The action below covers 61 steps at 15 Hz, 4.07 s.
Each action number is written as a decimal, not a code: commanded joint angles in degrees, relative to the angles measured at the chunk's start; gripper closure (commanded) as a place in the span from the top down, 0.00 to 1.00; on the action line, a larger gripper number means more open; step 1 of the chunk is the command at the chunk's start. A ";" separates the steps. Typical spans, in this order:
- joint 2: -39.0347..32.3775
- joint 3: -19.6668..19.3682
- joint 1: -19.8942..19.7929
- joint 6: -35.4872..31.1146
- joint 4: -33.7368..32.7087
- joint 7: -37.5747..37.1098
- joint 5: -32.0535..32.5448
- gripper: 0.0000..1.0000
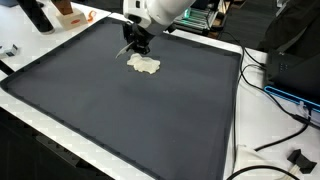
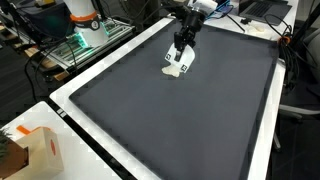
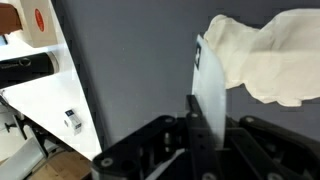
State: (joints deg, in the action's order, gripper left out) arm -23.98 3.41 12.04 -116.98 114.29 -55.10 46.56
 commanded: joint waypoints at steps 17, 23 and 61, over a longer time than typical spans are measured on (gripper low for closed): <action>24.53 1.60 -5.80 -22.82 18.80 45.68 -35.00 0.01; 29.08 0.94 -6.52 -21.40 20.05 56.20 -45.14 0.01; 11.00 -4.63 -11.00 -44.98 25.86 33.21 -58.77 0.01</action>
State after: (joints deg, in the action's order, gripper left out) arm -11.33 -0.42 0.63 -159.65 139.60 -19.42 -11.14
